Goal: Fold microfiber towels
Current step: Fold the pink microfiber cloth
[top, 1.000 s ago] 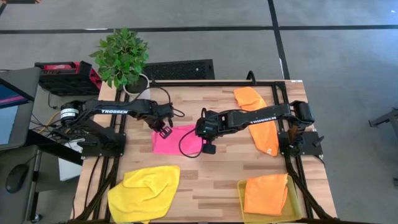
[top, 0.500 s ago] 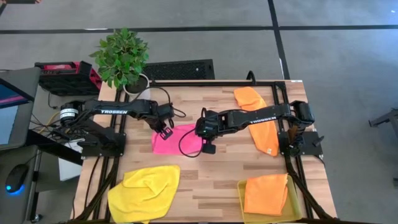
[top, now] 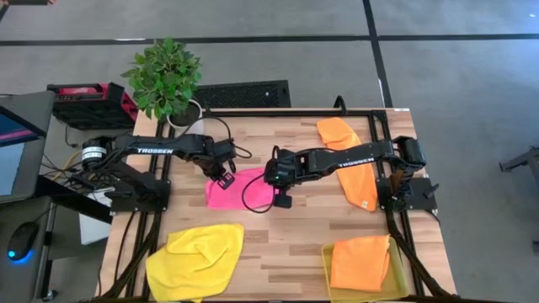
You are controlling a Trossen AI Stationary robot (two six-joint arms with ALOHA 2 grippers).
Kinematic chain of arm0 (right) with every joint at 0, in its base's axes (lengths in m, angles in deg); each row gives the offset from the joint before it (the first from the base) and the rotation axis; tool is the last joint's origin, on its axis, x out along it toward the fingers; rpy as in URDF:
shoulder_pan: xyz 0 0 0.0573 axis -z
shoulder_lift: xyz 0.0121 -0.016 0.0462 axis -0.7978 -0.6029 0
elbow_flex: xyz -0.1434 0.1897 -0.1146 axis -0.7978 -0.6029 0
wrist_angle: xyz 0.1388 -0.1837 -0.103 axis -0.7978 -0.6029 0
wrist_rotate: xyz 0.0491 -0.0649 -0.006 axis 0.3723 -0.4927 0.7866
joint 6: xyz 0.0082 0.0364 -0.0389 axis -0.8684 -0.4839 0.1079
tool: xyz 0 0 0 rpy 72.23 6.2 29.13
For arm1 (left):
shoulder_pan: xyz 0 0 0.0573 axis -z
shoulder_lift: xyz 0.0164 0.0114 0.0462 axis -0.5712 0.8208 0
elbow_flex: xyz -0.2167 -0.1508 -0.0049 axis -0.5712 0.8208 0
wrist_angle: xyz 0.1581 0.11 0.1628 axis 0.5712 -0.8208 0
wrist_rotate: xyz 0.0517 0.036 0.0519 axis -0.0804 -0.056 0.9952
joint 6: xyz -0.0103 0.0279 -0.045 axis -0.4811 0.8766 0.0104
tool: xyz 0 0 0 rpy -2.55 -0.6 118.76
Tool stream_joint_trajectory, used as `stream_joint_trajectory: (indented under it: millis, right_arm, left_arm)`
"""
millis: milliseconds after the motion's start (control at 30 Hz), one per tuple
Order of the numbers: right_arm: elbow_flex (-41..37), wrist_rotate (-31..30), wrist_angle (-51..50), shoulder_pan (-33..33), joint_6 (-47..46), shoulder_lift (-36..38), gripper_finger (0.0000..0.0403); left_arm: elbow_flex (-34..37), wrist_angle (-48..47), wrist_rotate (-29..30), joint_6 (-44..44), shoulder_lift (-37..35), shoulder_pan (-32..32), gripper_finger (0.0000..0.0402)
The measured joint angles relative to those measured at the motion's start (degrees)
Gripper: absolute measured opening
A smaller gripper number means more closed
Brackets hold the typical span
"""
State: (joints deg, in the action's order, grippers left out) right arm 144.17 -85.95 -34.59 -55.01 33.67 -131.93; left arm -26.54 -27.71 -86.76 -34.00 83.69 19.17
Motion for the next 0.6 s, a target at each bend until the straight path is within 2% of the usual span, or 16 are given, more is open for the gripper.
stream_joint_trajectory:
  millis: [100,400,600]
  right_arm:
    - [0.0,0.0,0.1,0.0,1.1,0.0,0.0003]
    - [0.0,0.0,0.2,0.0,1.4,0.0,0.0003]
    - [0.0,0.1,0.2,0.0,2.3,0.0,0.0003]
  left_arm:
    - [0.0,0.1,0.7,-0.2,0.0,0.0,0.0010]
    - [0.0,2.9,1.1,-1.0,0.0,0.0,0.0077]
    - [0.0,3.0,3.6,-0.2,0.0,0.0,0.0098]
